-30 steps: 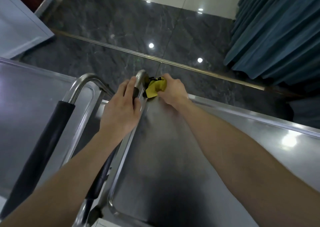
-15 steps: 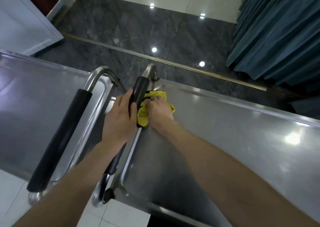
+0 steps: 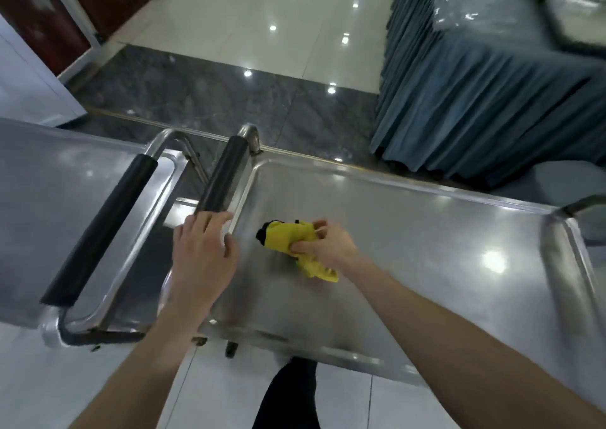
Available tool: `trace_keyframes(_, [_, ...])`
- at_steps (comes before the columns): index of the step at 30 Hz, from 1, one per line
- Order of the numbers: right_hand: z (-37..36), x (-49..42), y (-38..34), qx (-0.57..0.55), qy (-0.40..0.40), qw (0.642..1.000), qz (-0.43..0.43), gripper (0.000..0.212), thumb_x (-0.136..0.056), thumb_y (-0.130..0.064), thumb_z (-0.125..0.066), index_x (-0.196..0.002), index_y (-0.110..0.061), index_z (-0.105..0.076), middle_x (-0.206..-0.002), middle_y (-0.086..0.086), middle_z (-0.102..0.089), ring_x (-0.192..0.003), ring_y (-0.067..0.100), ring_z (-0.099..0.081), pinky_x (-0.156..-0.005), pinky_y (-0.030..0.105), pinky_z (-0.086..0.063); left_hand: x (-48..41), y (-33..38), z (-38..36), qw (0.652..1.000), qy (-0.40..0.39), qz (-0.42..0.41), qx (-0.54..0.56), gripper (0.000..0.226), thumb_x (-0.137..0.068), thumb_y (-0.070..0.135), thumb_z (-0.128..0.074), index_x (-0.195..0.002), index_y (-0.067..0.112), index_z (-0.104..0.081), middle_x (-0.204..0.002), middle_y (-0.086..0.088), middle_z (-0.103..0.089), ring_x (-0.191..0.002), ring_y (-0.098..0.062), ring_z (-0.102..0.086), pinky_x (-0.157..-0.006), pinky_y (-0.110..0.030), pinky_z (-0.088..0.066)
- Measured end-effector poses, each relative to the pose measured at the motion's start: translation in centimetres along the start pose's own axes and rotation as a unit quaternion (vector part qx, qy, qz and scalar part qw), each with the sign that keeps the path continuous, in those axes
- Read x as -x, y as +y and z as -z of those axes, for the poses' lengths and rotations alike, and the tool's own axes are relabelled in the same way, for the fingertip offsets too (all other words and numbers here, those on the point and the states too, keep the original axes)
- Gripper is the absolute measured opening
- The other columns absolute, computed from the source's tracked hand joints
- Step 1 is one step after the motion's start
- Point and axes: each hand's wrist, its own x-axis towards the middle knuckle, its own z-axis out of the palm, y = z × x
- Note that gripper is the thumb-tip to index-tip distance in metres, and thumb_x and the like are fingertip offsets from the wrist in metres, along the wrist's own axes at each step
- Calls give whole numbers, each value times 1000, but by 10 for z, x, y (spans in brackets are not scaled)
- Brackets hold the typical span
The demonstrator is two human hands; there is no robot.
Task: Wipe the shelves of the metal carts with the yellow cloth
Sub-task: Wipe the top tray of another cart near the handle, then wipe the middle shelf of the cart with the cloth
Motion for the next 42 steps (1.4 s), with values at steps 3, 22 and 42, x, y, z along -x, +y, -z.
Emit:
trace_keyframes(3, [19, 42, 20, -48, 7, 999, -3, 46, -74, -50, -95, -100, -27, -66, -100, -5, -73, -92, 13, -71, -84, 37, -61, 37, 18, 2, 994, -64, -44, 76, 56, -84, 11, -71, -138, 21, -63, -128, -5, -66, -121, -33, -59, -106, -54, -49])
trace_keyframes(22, [-117, 291, 199, 11, -24, 1000, 7, 17, -100, -40, -67, -109, -25, -63, -99, -3, -67, -92, 20, -62, -67, 32, -48, 286, 32, 27, 780, -303, 291, 464, 31, -74, 35, -66, -105, 28, -68, -88, 3, -71, -87, -20, -66, -69, -33, -47])
trace_keyframes(42, [-263, 169, 296, 217, -15, 973, 82, 26, -85, -45, -86, -94, -22, -79, -84, -1, -69, -77, 19, -61, -67, 33, -48, 382, -168, -137, 904, -263, 222, 255, 49, -89, 59, -71, -102, 12, -71, -79, -6, -69, -77, -32, -68, -69, -40, -58])
